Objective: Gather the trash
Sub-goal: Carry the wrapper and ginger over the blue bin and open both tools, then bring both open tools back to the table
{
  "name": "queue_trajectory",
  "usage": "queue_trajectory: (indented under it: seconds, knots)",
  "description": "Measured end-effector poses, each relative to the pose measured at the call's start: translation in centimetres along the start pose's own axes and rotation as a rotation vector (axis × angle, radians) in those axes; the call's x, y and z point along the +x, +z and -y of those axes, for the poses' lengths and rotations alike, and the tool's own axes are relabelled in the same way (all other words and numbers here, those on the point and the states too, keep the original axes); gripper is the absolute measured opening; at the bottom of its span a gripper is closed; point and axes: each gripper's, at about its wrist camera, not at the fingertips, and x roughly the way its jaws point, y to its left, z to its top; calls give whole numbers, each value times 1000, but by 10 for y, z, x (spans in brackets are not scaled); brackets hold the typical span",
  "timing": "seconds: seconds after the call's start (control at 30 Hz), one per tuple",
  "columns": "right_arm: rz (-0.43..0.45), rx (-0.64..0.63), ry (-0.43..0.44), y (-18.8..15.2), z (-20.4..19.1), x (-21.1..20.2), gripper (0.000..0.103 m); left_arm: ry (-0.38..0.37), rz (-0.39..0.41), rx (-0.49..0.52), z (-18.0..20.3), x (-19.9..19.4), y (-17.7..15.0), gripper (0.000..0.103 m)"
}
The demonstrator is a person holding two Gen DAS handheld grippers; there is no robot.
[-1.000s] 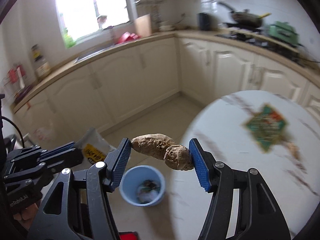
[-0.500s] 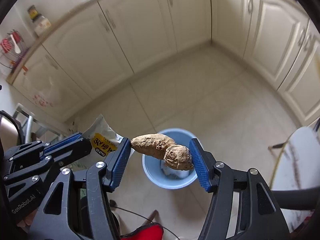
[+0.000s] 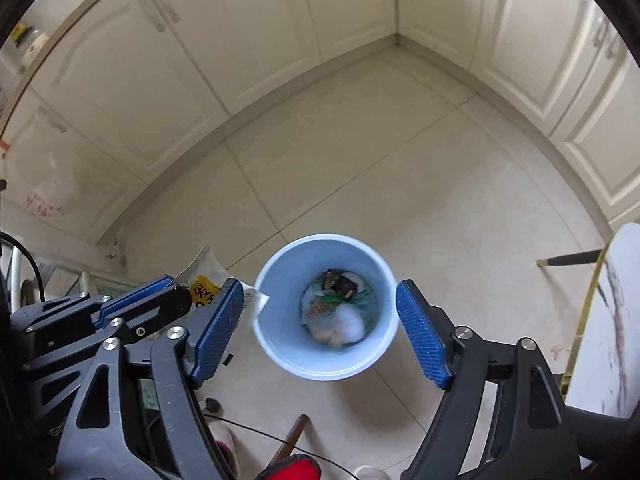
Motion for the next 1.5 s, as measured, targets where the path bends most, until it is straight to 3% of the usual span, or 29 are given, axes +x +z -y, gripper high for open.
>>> queue_trajectory:
  seconds: [0.17,0.27,0.4,0.5,0.6,0.8,0.9,1.13,1.27,1.43,1.5]
  knots:
    - [14,12,-23,5,5,-3,83,31,-9,7,7,12,-2,9]
    - [29,17,-28,7,4,-10,83,46,3,-6,11,9,4,23]
    - [59,27,-18,6,1,-27,84,38,39,-18,22,-12,1,37]
    - [96,22,-12,4,-3,-50,84,48,86,-17,26,-38,1,40]
    - [145,8,-7,0,-9,-80,85,74,165,-12,37,-74,-3,50]
    - [289,-23,-8,-17,-28,-159,86,125,340,35,74,-149,-15,57]
    - [372,-36,-27,-30,-34,-203,96,139,441,68,99,-188,-25,62]
    - [580,-51,-89,-78,-42,-315,97,105,624,157,169,-254,-76,72]
    - [696,-44,-140,-108,-44,-376,101,85,749,213,195,-298,-132,82]
    - [844,-20,-230,-157,-47,-453,103,70,859,269,220,-320,-197,88]
    - [893,-7,-261,-175,-50,-478,103,57,907,285,232,-328,-218,95]
